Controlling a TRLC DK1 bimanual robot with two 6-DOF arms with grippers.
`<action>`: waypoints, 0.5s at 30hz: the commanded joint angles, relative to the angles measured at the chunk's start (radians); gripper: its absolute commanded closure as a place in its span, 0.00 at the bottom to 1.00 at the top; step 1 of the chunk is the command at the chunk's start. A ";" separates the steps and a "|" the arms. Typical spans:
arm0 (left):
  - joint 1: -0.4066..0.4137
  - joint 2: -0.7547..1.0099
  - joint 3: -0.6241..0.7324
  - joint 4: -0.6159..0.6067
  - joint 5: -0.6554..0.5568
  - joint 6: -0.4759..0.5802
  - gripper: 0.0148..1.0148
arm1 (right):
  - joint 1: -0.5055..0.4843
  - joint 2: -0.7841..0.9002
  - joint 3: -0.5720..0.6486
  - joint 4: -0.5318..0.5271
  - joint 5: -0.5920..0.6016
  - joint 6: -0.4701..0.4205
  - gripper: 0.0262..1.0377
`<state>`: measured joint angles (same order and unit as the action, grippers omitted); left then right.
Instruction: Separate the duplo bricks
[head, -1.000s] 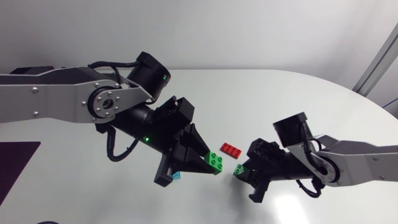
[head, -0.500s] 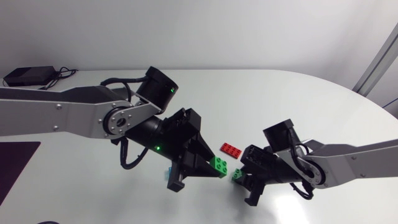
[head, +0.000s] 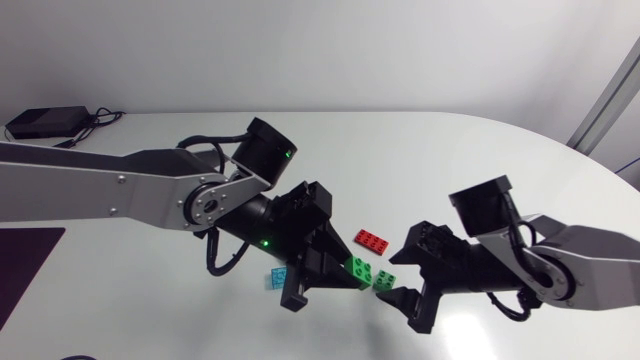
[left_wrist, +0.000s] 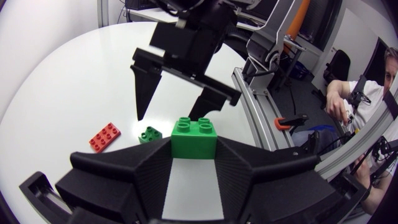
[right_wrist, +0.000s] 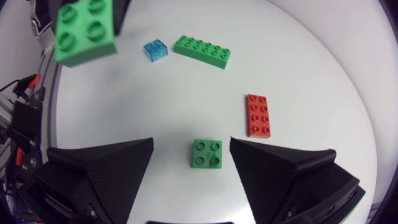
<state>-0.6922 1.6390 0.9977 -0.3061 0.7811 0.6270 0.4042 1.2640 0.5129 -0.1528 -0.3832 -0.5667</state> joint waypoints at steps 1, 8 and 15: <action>0.000 0.033 -0.033 0.010 0.003 -0.010 0.72 | -0.031 -0.071 0.019 -0.065 -0.062 -0.027 0.08; -0.020 0.047 -0.034 0.010 0.003 0.004 0.72 | -0.108 -0.112 0.102 -0.268 -0.316 -0.096 0.08; -0.040 0.053 -0.037 0.009 0.004 0.010 0.72 | -0.102 -0.095 0.136 -0.347 -0.419 -0.136 0.09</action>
<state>-0.7197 1.6714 0.9871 -0.3054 0.7811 0.6304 0.3008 1.1549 0.6250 -0.4770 -0.7845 -0.6712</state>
